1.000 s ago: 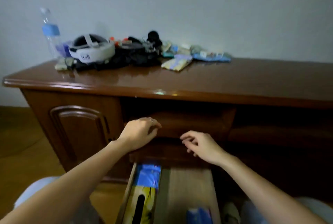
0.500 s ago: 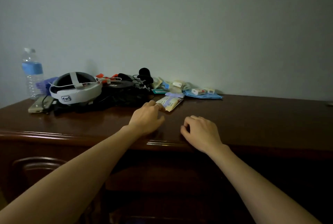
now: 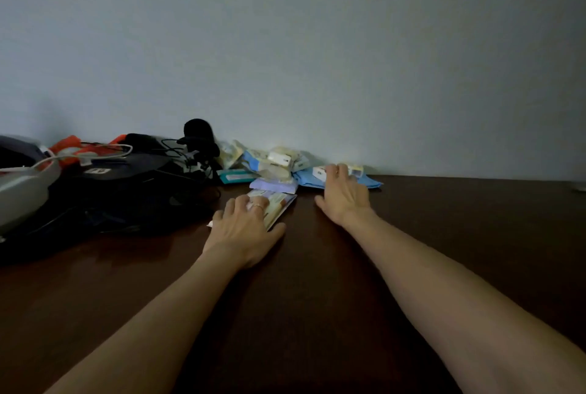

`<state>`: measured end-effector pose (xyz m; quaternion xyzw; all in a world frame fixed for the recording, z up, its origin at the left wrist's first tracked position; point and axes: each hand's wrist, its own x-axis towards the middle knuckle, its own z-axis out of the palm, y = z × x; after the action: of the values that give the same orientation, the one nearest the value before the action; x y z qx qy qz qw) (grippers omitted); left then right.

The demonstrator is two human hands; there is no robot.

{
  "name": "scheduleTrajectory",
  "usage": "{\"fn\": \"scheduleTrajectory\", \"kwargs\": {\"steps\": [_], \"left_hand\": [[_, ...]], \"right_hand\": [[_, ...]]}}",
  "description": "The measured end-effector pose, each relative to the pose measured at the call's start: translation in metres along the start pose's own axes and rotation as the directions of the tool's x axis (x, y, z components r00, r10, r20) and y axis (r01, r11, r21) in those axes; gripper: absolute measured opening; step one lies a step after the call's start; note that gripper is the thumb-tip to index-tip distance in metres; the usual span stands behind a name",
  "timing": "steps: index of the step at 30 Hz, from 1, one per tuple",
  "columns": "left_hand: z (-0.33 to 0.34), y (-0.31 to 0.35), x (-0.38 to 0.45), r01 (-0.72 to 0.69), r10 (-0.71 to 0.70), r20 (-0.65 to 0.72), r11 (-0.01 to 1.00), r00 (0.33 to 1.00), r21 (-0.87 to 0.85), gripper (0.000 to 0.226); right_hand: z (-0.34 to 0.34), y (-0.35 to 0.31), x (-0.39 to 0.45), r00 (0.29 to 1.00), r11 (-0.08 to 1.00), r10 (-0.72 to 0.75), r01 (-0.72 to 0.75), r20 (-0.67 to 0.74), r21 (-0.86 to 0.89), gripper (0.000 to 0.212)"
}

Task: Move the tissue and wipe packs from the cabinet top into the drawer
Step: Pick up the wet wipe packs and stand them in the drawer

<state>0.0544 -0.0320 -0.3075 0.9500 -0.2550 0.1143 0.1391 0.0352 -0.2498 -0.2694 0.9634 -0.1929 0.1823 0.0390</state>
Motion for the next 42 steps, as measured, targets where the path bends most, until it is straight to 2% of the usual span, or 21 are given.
{"fn": "scheduleTrajectory", "kwargs": {"steps": [4,7,9,12,14,16,19,21,23,25,28,29,31,33,36,38,39,41,42], "left_hand": [[0.002,0.000,0.001,0.010,-0.010,0.000,0.999,1.000,-0.033,0.063],[-0.002,0.001,-0.001,0.020,-0.020,0.014,0.999,1.000,-0.024,0.063],[-0.009,0.004,-0.006,0.019,-0.019,0.005,0.999,1.000,-0.028,0.061],[-0.023,0.013,-0.022,0.008,-0.009,-0.025,0.999,1.000,-0.038,0.056],[-0.032,0.017,-0.037,-0.024,0.023,-0.031,1.000,0.999,-0.019,0.053],[-0.040,0.022,-0.059,-0.062,0.061,-0.013,0.998,0.998,-0.033,0.052],[-0.051,0.030,-0.107,-0.114,0.114,-0.003,0.993,0.993,-0.042,0.056],[-0.062,0.035,-0.141,-0.172,0.173,-0.001,0.984,0.985,0.036,0.056],[-0.073,0.037,-0.178,-0.220,0.221,0.008,0.969,0.975,0.108,0.058],[-0.080,0.036,-0.215,-0.247,0.250,-0.004,0.959,0.968,0.141,0.065],[-0.083,0.031,-0.264,-0.261,0.264,0.017,0.940,0.964,0.220,0.089],[-0.082,0.029,-0.278,-0.269,0.275,0.012,0.929,0.961,0.253,0.091],[-0.081,0.025,-0.298,-0.270,0.295,-0.071,0.931,0.953,0.247,0.077],[-0.079,0.022,-0.320,-0.253,0.277,-0.215,0.958,0.937,0.132,0.061],[-0.063,0.023,-0.351,-0.201,0.138,-0.358,0.968,0.923,-0.147,0.059],[-0.051,0.028,-0.366,-0.185,0.005,-0.407,0.895,0.914,-0.406,0.061],[-0.047,0.032,-0.373,-0.182,-0.076,-0.400,0.803,0.913,-0.568,0.060],[-0.038,0.039,-0.385,-0.166,-0.191,-0.284,0.469,0.940,-0.867,0.053],[-0.033,0.041,-0.391,-0.131,-0.221,-0.198,0.285,0.955,-0.950,0.051]], "right_hand": [[0.023,-0.008,0.043,0.997,0.982,-0.062,0.052,-0.046,-0.181,0.034],[0.029,-0.017,0.043,0.983,0.945,-0.163,0.132,-0.082,-0.300,0.032],[0.022,-0.013,0.028,0.985,0.965,-0.155,0.135,-0.072,-0.224,0.032],[0.003,0.001,-0.014,0.995,0.996,-0.093,0.094,-0.032,0.006,0.022],[-0.012,0.006,-0.050,0.991,0.972,0.026,0.006,-0.134,0.233,0.005],[-0.027,0.006,-0.084,0.955,0.868,0.213,-0.089,-0.205,0.488,0.007],[-0.044,-0.002,-0.128,0.929,0.527,0.349,-0.087,-0.122,0.845,0.014],[-0.057,-0.008,-0.158,0.920,0.295,0.377,-0.011,-0.106,0.955,0.015],[-0.072,-0.012,-0.190,0.918,0.162,0.370,0.091,-0.146,0.983,0.015],[-0.087,-0.015,-0.225,0.917,0.134,0.334,0.184,-0.219,0.974,0.013],[-0.100,-0.017,-0.280,0.916,0.132,0.279,0.262,-0.289,0.956,0.020],[-0.104,-0.018,-0.299,0.916,0.146,0.267,0.268,-0.299,0.952,0.026],[-0.107,-0.019,-0.331,0.919,0.178,0.253,0.264,-0.303,0.948,0.039],[-0.108,-0.018,-0.360,0.924,0.174,0.274,0.225,-0.267,0.959,0.045],[-0.097,-0.014,-0.389,0.939,0.068,0.280,0.186,-0.198,0.980,0.018],[-0.092,-0.014,-0.402,0.947,0.019,0.240,0.215,-0.213,0.976,0.014],[-0.091,-0.014,-0.407,0.941,0.014,0.228,0.254,-0.250,0.967,0.019],[-0.088,-0.015,-0.417,0.927,0.011,0.220,0.309,-0.304,0.951,0.028],[-0.083,-0.016,-0.423,0.927,0.008,0.213,0.314,-0.309,0.949,0.032]]}}
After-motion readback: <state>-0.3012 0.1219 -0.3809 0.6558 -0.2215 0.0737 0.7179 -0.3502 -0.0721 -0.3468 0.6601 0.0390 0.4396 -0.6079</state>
